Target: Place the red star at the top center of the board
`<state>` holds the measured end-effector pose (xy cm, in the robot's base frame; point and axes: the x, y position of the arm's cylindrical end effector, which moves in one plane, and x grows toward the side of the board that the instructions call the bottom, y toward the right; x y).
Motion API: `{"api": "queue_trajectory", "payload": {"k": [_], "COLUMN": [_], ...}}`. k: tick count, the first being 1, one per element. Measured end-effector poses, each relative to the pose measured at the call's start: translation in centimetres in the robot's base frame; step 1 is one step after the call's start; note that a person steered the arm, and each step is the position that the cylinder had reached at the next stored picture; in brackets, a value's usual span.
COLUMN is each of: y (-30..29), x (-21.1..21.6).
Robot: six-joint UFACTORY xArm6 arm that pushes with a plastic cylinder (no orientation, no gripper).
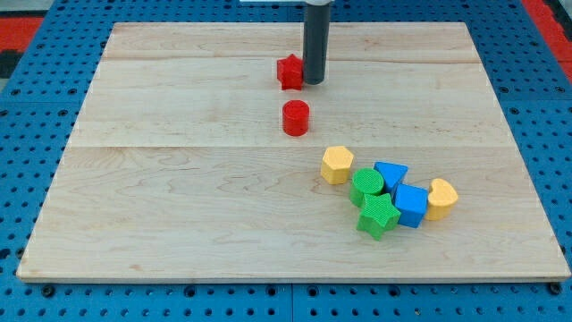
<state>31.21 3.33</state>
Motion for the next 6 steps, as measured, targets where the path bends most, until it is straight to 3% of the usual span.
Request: {"api": "queue_trajectory", "payload": {"k": [3,5,6], "y": [0.3,-3.8,-3.9], "x": [2.3,-2.9,-1.0]}}
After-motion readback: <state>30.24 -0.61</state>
